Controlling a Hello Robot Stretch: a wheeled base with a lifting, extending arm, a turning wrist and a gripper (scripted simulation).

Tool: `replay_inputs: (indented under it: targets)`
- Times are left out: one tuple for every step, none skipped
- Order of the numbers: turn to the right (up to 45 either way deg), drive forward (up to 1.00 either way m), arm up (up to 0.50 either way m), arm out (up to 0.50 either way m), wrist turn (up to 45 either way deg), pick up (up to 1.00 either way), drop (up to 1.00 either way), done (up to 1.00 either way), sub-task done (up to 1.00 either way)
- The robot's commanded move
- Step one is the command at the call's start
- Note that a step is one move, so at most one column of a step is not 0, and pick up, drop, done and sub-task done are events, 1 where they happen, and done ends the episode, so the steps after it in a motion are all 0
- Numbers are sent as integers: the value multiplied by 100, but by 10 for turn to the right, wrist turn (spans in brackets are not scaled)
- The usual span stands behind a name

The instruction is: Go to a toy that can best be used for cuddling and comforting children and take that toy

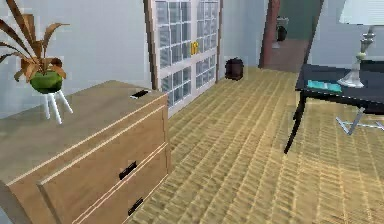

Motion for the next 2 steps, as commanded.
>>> replay_inputs:
  targets:
    - [90,0,0,0,0,0,0,0,0]
    - [0,100,0,0,0,0,0,0,0]
